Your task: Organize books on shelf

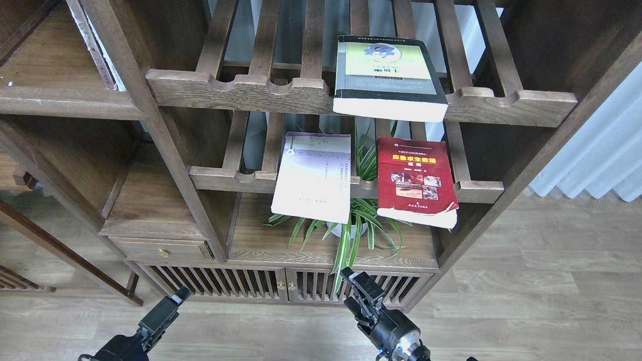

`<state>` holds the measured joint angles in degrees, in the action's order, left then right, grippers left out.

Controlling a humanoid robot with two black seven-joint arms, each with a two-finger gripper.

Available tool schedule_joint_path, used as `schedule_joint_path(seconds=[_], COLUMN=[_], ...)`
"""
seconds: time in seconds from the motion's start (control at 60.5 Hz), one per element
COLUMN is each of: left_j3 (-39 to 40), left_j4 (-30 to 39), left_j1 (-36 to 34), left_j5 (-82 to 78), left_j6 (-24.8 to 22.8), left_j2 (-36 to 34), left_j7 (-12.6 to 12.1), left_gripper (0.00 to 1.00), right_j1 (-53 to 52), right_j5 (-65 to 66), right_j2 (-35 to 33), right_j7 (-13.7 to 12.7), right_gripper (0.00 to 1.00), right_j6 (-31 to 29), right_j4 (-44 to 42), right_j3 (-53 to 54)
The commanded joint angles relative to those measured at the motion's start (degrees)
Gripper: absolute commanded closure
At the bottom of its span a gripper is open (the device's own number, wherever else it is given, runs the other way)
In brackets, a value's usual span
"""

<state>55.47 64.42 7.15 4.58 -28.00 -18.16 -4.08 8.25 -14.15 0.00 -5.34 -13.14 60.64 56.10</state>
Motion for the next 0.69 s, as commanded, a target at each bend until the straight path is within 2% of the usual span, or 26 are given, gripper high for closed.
schedule_joint_path(seconds=[0.0,0.479,0.545,0.562,0.677], left_j3=[0.1,-0.1,-0.4,-0.5,-0.5], left_j4=[0.2,0.2,-0.2,-0.2,-0.1], left_j1=[-0.1,-0.6,-0.6,-0.6,-0.8], left_j5=[0.1,0.0,-0.2,-0.2,-0.2], left_j6=[0.0,0.0,0.0,0.0,0.0], left_j2=[0.1,0.3,0.2,0.1,0.1], left_j7=[-1.5,-2.4,-2.3,-2.3,-2.2], left_gripper=[0.00,0.00,0.00,0.00,0.00], right_j1=[0.0,-1.0,-0.9,-1.0,-0.3], right_j5=[0.0,-0.1,-0.1,0.1,0.1], right_j2=[0.0,0.0,0.0,0.0,-0.1], right_j7=[0.1,-0.6,-0.6,-0.7,-0.6], right_gripper=[0.00,0.00,0.00,0.00,0.00], right_j6=[-0.7,-9.8,-12.2,-14.7,-14.9], right_j4=[-0.3,-2.6,-2.7,-3.2,-4.9], right_j3=[0.1,-0.6,-0.7,-0.9,-1.0])
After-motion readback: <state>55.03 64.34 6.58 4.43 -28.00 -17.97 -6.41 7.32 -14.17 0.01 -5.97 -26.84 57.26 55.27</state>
